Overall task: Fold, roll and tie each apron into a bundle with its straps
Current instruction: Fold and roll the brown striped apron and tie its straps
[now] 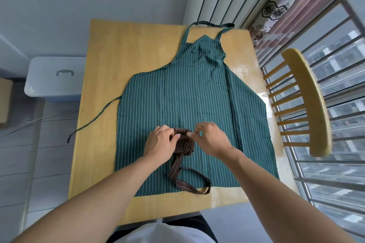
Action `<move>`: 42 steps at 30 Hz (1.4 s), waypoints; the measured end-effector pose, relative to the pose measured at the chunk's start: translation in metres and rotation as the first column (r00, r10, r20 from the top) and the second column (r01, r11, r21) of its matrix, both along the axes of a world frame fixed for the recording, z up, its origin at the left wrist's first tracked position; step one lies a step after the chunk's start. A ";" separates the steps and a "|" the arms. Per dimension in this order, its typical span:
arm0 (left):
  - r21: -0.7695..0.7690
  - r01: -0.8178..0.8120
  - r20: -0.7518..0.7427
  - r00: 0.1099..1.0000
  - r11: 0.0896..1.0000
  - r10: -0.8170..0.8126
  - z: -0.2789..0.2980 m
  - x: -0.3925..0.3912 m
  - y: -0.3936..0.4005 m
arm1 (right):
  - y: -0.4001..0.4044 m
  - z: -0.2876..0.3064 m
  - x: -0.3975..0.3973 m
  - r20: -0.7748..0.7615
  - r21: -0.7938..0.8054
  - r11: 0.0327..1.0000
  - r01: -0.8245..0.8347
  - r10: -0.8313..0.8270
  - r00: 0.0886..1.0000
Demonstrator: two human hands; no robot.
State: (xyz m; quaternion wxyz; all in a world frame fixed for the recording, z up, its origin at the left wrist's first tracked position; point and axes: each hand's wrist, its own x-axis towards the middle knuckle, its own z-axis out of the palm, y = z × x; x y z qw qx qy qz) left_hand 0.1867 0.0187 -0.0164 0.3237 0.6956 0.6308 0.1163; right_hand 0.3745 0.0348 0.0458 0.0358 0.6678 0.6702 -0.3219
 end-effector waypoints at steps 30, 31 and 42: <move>-0.681 -0.311 0.293 0.714 0.663 0.636 -0.016 0.015 0.013 | -0.035 -0.072 0.024 -0.171 -0.242 0.609 0.755 -0.793 0.585; -0.709 -0.268 0.315 0.707 0.652 0.634 -0.013 0.017 0.013 | -0.033 -0.071 0.020 -0.200 -0.277 0.562 0.780 -0.827 0.525; -0.556 -0.345 0.209 0.823 0.756 0.528 -0.019 0.026 0.001 | -0.036 -0.047 -0.016 -0.263 -0.251 0.715 0.653 -0.699 0.665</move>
